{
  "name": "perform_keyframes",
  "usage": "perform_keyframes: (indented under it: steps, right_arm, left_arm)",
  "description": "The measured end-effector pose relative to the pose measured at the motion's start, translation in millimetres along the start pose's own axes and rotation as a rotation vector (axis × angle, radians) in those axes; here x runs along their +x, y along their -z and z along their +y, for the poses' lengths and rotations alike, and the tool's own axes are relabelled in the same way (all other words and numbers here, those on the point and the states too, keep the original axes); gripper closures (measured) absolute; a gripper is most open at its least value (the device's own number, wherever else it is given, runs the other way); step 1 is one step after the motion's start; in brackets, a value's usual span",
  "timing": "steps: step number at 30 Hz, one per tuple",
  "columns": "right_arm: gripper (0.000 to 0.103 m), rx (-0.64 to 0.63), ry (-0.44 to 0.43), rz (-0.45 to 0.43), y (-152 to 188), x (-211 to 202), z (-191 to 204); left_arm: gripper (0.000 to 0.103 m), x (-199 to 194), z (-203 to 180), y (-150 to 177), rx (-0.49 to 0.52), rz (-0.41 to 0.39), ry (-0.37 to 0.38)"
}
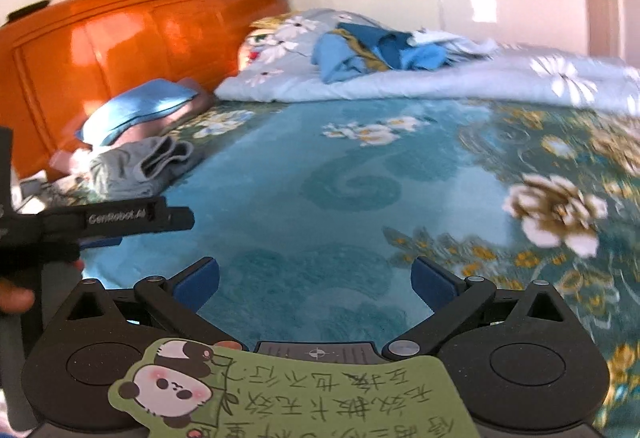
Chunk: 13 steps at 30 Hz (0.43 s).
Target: Fold clothes
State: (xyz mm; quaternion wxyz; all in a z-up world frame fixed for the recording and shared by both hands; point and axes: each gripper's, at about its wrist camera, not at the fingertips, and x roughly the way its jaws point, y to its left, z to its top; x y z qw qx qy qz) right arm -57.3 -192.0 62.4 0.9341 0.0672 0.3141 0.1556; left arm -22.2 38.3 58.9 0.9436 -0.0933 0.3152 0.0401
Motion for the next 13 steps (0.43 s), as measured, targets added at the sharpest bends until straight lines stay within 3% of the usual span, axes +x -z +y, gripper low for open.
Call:
perform_keyframes:
  steps: [13]
  right_arm:
    - [0.0, 0.083, 0.061, 0.036, 17, -1, -25]
  left_arm:
    - [0.001, 3, -9, 15, 0.039, 0.025, 0.017]
